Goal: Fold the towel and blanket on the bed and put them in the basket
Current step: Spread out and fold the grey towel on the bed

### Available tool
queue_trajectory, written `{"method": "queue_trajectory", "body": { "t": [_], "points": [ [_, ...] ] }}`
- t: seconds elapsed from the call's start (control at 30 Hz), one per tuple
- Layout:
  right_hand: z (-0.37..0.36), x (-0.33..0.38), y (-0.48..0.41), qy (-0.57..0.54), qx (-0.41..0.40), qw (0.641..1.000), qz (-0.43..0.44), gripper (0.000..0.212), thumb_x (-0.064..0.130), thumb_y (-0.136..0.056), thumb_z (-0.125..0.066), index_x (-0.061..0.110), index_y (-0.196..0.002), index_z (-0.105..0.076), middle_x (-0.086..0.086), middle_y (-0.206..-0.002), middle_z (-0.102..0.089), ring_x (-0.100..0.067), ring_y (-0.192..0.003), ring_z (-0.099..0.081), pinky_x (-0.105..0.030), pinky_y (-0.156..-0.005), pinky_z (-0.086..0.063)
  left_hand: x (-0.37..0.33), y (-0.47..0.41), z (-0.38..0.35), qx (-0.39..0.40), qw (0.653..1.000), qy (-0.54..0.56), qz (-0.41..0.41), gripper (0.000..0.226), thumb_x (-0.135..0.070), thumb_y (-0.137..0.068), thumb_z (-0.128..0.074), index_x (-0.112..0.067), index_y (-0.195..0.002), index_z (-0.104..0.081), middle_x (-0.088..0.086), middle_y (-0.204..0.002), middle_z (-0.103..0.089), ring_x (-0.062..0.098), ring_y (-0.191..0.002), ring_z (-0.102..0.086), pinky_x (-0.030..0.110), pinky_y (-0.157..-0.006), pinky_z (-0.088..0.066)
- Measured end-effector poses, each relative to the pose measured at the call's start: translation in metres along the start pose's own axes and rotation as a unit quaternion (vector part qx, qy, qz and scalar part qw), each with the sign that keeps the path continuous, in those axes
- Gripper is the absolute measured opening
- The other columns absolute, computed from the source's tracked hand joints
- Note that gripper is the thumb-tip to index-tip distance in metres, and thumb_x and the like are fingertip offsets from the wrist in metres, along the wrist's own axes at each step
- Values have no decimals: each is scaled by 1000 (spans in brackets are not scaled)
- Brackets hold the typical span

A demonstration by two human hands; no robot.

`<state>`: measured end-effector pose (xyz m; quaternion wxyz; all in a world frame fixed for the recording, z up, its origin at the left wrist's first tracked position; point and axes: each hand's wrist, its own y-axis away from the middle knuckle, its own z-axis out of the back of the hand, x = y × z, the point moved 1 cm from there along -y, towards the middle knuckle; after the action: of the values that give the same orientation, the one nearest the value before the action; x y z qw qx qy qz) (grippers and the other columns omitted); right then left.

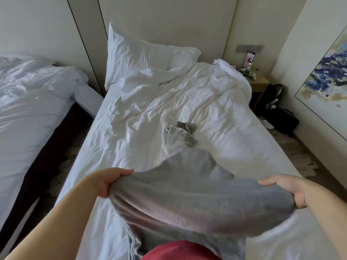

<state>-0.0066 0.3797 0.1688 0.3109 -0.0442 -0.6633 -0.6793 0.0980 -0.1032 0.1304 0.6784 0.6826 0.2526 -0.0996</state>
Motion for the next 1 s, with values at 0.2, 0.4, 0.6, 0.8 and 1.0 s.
{"method": "queue_trajectory", "body": {
  "t": [0.2,0.4,0.6,0.8,1.0],
  "points": [
    [7,36,5,-353,-12,879,319,38,10,-99,-43,14,-83,-78,-7,-90,-74,-14,-76,-73,-27,-58,-59,-26,-9,-3,21,934,194,-298,25,-16,-86,-59,-2,-105,-65,15,-96,-72,21,-83,-72,32,-70,-59],
    [-5,-5,-22,-113,-24,992,45,37,35,-88,-62,2,-94,-77,-16,-95,-75,-29,-86,-73,-40,-77,-58,5,-23,-11,43,994,86,-51,34,-23,-73,-67,5,-92,-73,24,-87,-72,33,-70,-71,38,-64,-59],
    [5,19,-27,-59,-89,993,39,24,17,-94,-56,-2,-94,-70,-22,-79,-73,-29,-63,-72,-36,-59,-59,-10,-26,-13,-34,997,31,-55,31,-27,-89,-64,1,-101,-66,21,-87,-73,31,-79,-70,34,-62,-58],
    [12,79,-22,-348,-66,859,371,30,20,-100,-44,11,-117,-66,-10,-115,-69,-20,-104,-68,-38,-87,-56,-65,-30,-10,-54,883,269,-382,24,-15,-98,-49,-15,-81,-67,4,-80,-70,12,-70,-69,23,-64,-58],
    [-13,9,-94,-206,-108,964,128,30,1,-98,-40,11,-122,-56,-16,-100,-62,-34,-85,-59,-53,-76,-49,-29,-79,-11,-201,952,31,-230,18,-4,-91,-58,-12,-75,-60,12,-77,-62,24,-70,-56,31,-65,-47]
  ]
}}
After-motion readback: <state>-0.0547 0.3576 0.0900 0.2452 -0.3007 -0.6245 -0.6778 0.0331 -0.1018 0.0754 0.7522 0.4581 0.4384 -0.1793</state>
